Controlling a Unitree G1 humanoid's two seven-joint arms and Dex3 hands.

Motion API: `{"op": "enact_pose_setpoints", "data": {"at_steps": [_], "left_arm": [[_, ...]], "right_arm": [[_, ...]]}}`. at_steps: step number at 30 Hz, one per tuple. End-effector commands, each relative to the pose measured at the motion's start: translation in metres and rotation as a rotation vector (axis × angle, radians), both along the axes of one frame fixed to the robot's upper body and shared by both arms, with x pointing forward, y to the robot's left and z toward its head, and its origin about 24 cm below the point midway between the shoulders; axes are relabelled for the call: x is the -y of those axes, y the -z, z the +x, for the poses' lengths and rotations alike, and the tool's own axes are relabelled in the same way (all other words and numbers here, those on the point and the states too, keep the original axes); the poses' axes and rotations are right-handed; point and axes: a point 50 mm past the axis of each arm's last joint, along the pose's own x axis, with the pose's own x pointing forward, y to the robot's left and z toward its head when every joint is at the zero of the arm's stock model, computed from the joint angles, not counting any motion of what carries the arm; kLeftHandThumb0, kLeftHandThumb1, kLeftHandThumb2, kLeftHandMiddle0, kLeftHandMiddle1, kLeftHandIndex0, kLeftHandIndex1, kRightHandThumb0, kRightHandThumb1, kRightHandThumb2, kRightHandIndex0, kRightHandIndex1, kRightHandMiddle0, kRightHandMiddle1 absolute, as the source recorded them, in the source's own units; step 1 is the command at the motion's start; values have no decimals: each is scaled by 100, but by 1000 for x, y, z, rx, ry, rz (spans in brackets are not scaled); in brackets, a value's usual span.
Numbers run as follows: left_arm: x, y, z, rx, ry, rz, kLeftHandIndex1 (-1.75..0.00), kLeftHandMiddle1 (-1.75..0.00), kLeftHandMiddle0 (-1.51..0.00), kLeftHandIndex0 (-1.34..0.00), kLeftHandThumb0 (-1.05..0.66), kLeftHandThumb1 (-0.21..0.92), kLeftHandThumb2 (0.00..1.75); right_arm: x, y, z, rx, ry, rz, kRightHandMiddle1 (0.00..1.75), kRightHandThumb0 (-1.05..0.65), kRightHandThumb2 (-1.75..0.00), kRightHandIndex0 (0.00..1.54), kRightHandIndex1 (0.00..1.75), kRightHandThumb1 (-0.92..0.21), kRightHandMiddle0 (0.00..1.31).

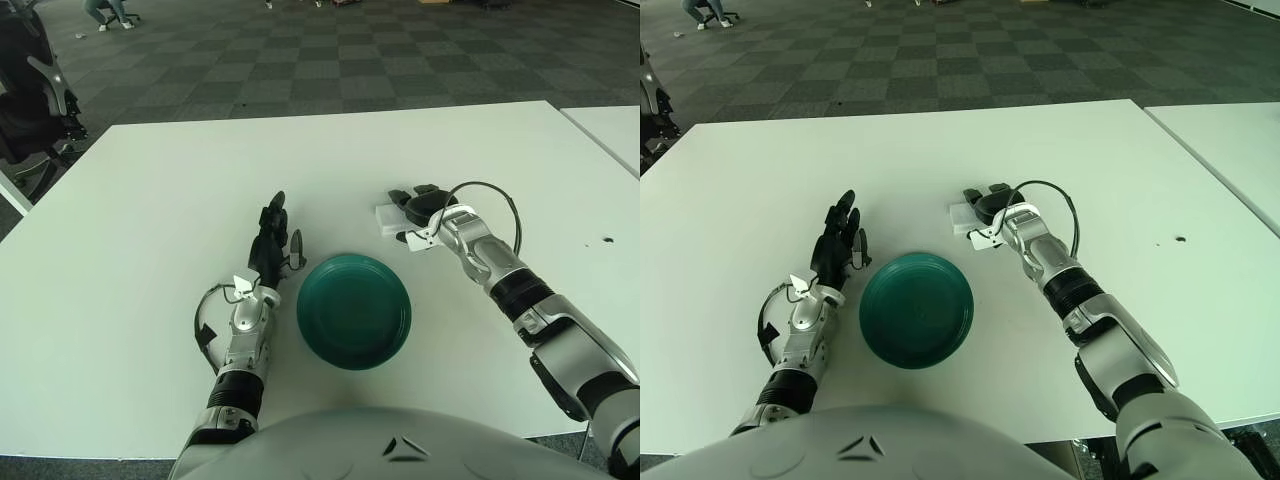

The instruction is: Put the charger into the plate.

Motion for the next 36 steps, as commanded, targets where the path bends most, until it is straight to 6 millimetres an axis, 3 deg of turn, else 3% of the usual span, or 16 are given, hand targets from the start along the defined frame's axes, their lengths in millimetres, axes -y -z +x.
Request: {"op": "enact_pose_setpoints", "data": {"at_steps": [1,14,18,27,32,36], "left_arm": [[30,56,-55,-307,-1,-107,-35,0,-15,0,-89,92,87],[46,51,-52,-279,27,-120,-35,-1,-17,0,-84,92,93],[49,50,-51,-275,11,-138,-41,-1,-18,0,-83,92,95],[51,45,-51,-246,-57,-181,-55,-2,-20,0,-81,92,95],[48,42,-51,-215,-120,-226,-60,-2,-22,0,-80,92,94],[44,41,-51,-195,-175,-268,-60,-2,-22,0,-79,92,93]], "right_arm": [[10,-1,-2,-72,11,-96,0,-105,-106,13,2,-92,0],[31,-4,-5,-188,-35,-263,0,-105,-105,24,7,-92,0],[38,3,-11,-270,-34,-307,0,-105,-101,23,6,-92,0],[32,78,-14,-220,-17,-355,0,-105,-95,22,5,-92,0],[34,101,-28,-132,-11,-335,0,-105,-96,23,5,-92,0],[33,106,-31,-76,-3,-319,0,-105,-96,20,4,-92,0]]}}
